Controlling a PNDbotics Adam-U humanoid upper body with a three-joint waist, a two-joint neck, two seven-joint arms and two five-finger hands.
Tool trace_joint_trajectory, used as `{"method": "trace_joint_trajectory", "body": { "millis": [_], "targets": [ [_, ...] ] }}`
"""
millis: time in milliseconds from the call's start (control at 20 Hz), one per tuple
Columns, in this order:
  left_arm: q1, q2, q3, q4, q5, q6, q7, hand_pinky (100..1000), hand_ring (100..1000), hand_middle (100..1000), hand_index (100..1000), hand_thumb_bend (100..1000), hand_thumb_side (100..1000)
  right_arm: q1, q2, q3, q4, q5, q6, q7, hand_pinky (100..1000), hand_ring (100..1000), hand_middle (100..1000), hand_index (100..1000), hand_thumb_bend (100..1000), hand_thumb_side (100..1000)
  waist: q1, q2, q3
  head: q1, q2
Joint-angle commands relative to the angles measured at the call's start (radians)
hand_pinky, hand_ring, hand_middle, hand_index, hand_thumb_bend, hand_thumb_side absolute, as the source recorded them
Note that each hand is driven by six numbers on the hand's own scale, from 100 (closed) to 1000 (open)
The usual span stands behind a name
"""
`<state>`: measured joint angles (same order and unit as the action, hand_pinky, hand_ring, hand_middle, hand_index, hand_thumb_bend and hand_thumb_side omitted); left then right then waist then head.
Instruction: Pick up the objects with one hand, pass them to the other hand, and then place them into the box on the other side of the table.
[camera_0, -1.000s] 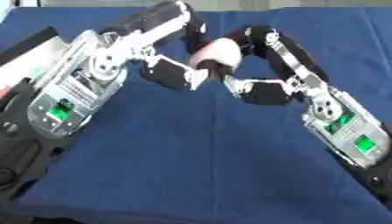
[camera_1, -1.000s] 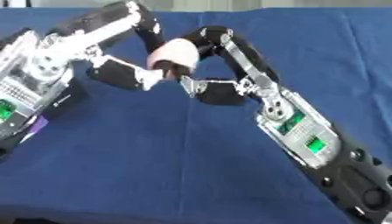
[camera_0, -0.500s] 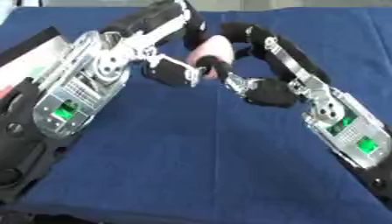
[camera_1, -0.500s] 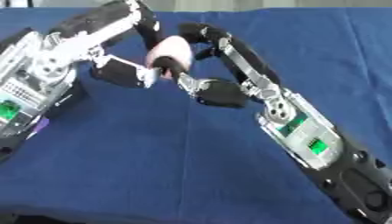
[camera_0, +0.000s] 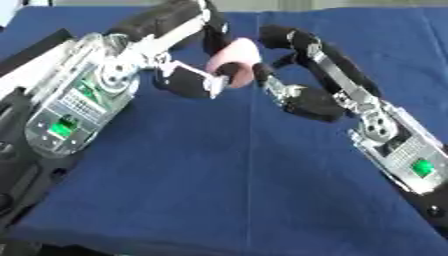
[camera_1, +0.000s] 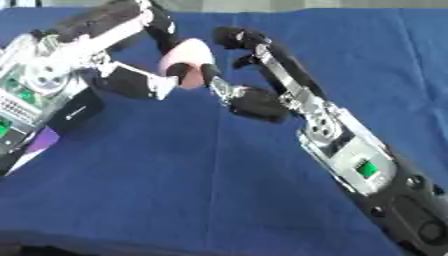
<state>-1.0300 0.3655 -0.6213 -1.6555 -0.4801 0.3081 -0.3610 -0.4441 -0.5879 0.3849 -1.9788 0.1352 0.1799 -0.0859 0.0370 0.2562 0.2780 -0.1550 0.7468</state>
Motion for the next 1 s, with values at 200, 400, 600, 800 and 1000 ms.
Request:
{"method": "trace_joint_trajectory", "body": {
  "millis": [200, 400, 600, 800, 1000],
  "targets": [
    [-0.005, 0.091, 0.036, -0.062, 0.017, 0.012, -0.014, 745, 569, 458, 338, 100, 100, 0.008, -0.036, -0.016, -0.021, 0.018, 0.013, -0.021, 736, 874, 816, 906, 195, 572, 0.001, -0.036, 0.002, 0.007, 0.011],
    [0.001, 0.161, 0.061, -0.095, 0.035, 0.022, -0.026, 745, 570, 437, 339, 100, 100, 0.024, -0.053, -0.01, -0.021, 0.018, 0.0, -0.054, 742, 879, 820, 909, 196, 570, -0.003, -0.04, -0.007, 0.016, 0.022],
    [0.008, 0.221, 0.093, -0.115, 0.058, 0.047, -0.02, 745, 570, 437, 339, 100, 100, 0.037, -0.063, -0.01, -0.021, 0.025, -0.009, -0.059, 743, 880, 821, 909, 194, 566, -0.004, -0.041, -0.009, 0.023, 0.023],
    [0.022, 0.248, 0.116, -0.103, 0.051, 0.066, -0.007, 742, 572, 440, 340, 100, 100, 0.054, -0.079, -0.029, -0.021, 0.027, -0.018, -0.073, 737, 864, 806, 888, 182, 514, -0.008, -0.045, -0.004, 0.029, 0.023],
    [0.06, 0.328, 0.161, -0.083, 0.04, 0.05, 0.039, 744, 572, 440, 340, 100, 100, 0.068, -0.096, -0.038, -0.021, 0.023, -0.043, -0.111, 737, 862, 803, 884, 189, 487, -0.014, -0.045, -0.014, 0.046, 0.021]
  ]
}}
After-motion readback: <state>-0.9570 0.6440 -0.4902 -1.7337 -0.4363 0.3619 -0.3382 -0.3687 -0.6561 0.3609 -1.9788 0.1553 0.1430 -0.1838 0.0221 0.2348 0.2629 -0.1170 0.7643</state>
